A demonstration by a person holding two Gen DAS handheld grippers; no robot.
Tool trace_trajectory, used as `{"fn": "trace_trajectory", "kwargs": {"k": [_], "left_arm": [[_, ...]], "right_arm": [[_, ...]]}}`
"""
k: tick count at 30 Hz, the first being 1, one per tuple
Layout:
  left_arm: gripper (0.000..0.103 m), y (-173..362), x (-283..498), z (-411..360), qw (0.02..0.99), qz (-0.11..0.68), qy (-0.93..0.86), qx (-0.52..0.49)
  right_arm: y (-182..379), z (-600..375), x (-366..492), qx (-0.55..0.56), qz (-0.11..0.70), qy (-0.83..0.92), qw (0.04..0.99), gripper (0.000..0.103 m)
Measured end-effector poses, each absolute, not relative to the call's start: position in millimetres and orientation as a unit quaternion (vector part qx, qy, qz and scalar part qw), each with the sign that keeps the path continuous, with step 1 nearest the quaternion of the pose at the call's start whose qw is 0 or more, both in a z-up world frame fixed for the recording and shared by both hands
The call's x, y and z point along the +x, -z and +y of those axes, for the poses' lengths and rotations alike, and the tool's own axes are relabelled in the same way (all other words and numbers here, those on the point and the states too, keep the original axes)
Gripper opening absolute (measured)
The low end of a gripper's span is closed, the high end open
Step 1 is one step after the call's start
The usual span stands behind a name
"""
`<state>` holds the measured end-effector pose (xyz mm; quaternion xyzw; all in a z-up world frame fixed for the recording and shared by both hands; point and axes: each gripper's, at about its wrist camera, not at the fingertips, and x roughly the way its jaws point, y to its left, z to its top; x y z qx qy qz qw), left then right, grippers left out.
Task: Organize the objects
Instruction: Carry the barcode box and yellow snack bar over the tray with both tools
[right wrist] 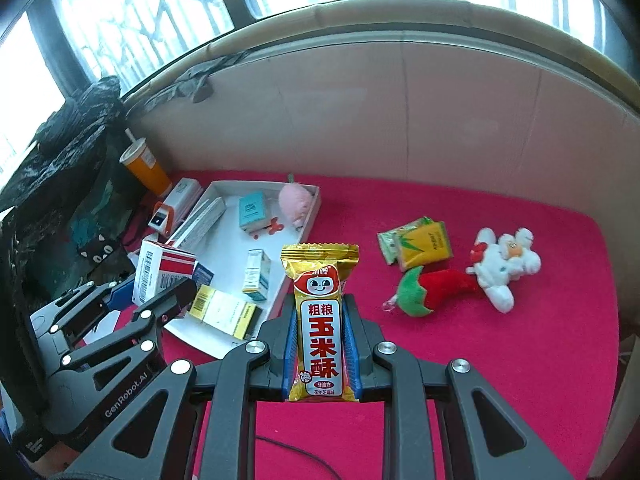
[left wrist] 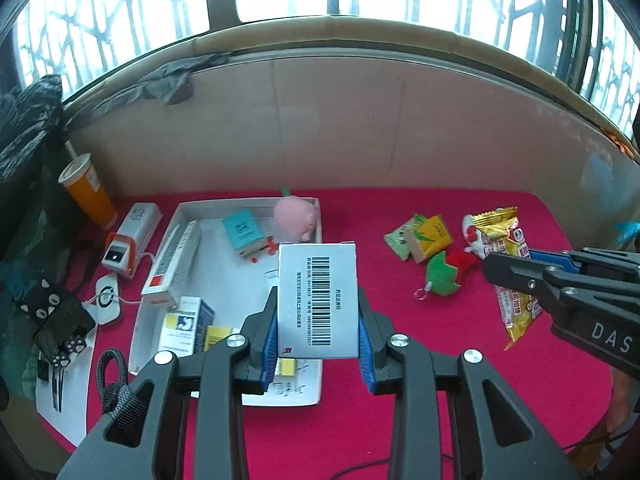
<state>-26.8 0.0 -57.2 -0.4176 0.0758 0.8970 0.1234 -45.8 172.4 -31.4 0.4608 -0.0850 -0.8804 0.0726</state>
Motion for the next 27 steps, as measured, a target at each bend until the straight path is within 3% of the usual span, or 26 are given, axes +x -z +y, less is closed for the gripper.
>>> {"fn": "trace_trajectory", "kwargs": {"k": [27], "left_arm": [[0.031,76,-70,-77,0.102,0.032,-0.894,-0.435]], "right_arm": [[32,86,-94,0.485,-0.033,0.869,0.095,0.022]]}}
